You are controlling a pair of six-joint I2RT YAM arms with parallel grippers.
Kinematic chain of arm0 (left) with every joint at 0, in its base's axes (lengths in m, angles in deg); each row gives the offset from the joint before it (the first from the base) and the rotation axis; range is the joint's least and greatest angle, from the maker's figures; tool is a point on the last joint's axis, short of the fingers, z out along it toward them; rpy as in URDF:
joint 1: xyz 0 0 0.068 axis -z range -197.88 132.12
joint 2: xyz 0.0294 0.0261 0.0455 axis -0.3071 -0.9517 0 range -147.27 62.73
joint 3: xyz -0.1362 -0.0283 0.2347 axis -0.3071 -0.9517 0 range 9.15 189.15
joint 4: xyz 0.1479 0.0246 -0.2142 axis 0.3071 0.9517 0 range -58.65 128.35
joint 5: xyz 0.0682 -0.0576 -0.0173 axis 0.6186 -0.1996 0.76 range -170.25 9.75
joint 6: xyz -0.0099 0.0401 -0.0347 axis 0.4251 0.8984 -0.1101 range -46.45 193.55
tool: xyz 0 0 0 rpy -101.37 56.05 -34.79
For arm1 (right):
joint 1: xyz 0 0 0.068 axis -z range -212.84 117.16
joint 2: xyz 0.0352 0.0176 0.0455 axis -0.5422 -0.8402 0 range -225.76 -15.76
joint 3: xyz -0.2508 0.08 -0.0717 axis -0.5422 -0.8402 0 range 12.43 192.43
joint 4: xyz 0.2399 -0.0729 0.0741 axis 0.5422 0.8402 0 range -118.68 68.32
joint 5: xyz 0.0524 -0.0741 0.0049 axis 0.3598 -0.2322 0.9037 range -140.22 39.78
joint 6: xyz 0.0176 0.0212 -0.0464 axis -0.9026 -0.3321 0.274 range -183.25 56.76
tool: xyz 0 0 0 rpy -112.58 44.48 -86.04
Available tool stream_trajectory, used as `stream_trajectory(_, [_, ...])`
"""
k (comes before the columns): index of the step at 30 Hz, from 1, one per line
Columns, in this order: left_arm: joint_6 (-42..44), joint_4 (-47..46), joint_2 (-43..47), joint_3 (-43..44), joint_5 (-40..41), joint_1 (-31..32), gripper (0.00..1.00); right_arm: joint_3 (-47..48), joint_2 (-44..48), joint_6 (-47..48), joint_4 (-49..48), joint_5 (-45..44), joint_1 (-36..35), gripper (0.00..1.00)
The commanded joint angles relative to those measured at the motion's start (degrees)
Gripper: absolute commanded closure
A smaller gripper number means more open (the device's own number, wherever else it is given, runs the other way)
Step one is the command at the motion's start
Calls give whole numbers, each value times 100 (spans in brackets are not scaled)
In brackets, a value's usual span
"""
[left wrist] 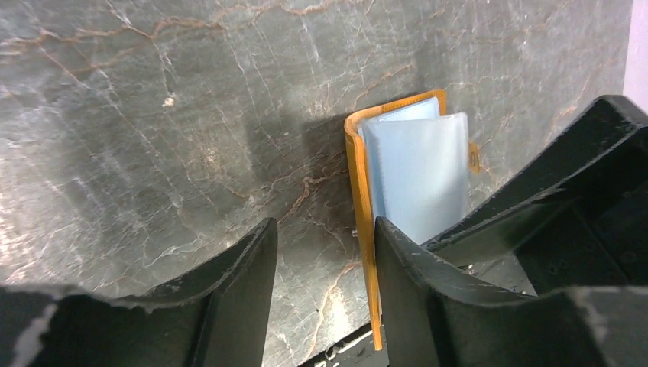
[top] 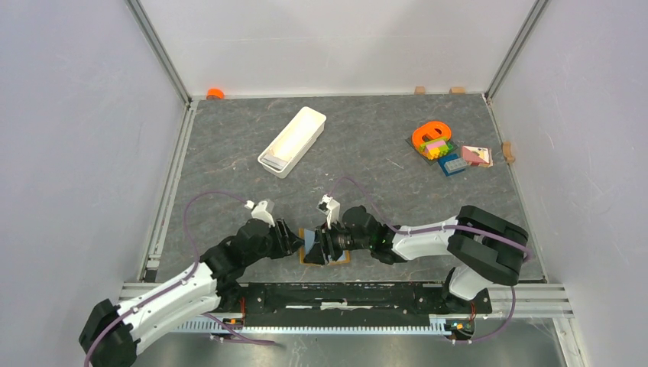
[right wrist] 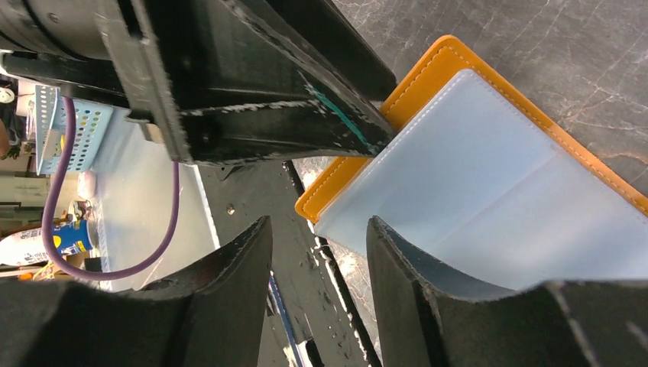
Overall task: Put the credit cards into the card holder
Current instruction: Open the card holder at the center of the board.
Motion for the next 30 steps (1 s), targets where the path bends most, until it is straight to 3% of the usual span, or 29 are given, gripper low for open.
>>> stream_trajectory(1, [277, 1168, 476, 459, 459, -36, 41, 203, -52, 128, -278, 57, -31, 46])
stream_trajectory(7, [296, 2011, 1072, 739, 708, -52, 37, 330, -411, 141, -405, 100, -31, 46])
stream_trajectory(15, [128, 2364, 943, 944, 1023, -89, 34, 621, -924, 182, -401, 135, -65, 46])
stream_trajectory(30, [231, 483, -77, 572, 22, -98, 28, 480, -129, 616, 469, -266, -65, 40])
